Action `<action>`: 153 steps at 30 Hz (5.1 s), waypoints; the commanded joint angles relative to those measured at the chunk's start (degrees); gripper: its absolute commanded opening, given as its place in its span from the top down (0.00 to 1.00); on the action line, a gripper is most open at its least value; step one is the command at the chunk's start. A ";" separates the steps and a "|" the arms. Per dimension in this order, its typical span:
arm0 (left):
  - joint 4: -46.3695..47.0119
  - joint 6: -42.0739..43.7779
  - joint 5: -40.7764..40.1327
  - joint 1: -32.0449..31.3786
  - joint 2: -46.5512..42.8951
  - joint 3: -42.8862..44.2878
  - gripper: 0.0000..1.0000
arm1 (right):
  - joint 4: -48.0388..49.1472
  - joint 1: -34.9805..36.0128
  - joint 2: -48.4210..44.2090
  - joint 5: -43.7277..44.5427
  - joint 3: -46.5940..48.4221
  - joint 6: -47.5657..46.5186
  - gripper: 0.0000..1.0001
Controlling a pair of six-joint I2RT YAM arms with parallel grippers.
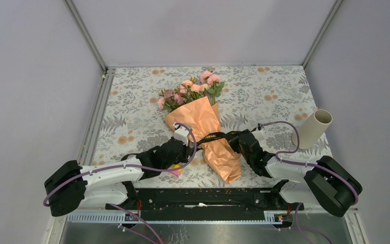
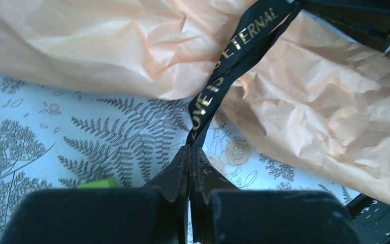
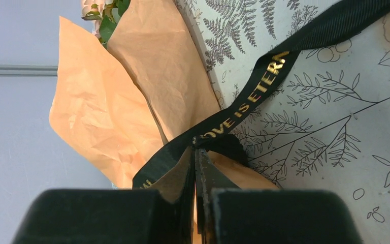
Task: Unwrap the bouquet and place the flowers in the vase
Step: Untie the ribbon from the wrapping paper.
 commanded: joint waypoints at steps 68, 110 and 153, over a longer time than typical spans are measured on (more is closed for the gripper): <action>-0.36 -15.21 3.78 6.07 -10.37 -10.13 1.00 | 0.60 10.91 4.86 -5.98 10.00 -5.52 0.98; -18.52 -20.06 -3.47 13.21 -17.95 -9.71 0.73 | -19.91 -8.34 -27.30 3.03 -6.67 -5.38 1.00; -7.07 -1.68 -5.99 -4.63 8.99 7.42 1.00 | -19.45 -8.34 -27.54 2.77 -6.00 -5.71 1.00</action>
